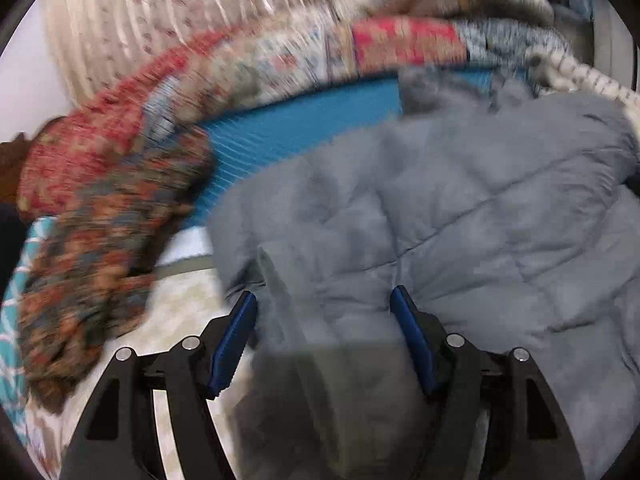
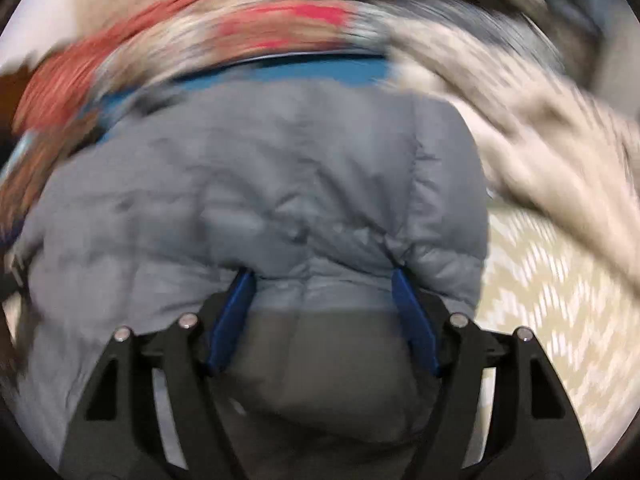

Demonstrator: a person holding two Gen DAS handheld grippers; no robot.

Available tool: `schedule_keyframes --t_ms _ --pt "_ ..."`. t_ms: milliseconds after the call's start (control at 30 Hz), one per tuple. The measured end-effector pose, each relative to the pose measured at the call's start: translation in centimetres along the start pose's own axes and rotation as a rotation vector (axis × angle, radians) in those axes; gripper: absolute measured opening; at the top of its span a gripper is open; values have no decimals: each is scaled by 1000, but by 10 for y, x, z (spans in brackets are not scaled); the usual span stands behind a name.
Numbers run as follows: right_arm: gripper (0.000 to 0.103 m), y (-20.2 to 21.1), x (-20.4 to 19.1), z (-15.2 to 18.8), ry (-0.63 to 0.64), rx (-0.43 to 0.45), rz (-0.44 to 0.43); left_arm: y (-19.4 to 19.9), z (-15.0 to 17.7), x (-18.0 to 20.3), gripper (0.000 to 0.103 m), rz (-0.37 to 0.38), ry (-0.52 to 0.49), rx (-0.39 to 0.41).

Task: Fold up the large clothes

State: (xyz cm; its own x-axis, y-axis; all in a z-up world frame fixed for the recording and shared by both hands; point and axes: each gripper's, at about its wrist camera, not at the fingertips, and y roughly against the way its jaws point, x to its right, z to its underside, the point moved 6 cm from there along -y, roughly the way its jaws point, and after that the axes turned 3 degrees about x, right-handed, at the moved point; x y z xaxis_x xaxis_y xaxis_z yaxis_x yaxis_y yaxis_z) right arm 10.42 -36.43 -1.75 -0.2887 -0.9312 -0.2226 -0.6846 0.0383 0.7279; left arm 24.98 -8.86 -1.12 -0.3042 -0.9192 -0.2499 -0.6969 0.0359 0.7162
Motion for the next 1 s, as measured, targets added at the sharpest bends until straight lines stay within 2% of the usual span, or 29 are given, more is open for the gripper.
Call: schedule_keyframes --t_ms 67,100,200,333,400,467,533,600,633,767,833,900,1000 --pt "68 -5 3 6 -34 19 -18 -20 -7 1 0 -3 18 -32" --pt "69 -6 -2 10 5 32 18 -32 -10 1 0 12 53 -67" --pt "71 -11 -13 11 71 22 76 -44 -11 -5 0 21 105 -93" --pt "71 2 -15 7 75 8 77 -21 -9 -6 0 -42 22 -112" --pt "71 29 -11 13 63 36 28 11 -1 -15 0 -5 23 -84" --pt "71 53 -10 25 48 49 -23 46 17 -33 0 33 43 -44" --pt "71 80 -4 50 38 38 -73 81 50 -50 0 61 68 -38" --pt "71 99 1 85 29 -18 -110 104 94 -63 0 78 95 -88" --pt "71 110 3 106 35 -46 -129 114 121 -67 0 99 116 -138" --pt "71 147 11 169 87 -60 -83 150 210 -70 0 191 236 -261" --pt "71 170 14 196 89 -41 -74 169 239 -64 0 200 261 -263" --pt "71 189 19 213 91 -29 -62 192 255 -59 0 191 262 -224" --pt "71 221 38 227 19 11 -70 208 270 -53 0 220 272 -228"
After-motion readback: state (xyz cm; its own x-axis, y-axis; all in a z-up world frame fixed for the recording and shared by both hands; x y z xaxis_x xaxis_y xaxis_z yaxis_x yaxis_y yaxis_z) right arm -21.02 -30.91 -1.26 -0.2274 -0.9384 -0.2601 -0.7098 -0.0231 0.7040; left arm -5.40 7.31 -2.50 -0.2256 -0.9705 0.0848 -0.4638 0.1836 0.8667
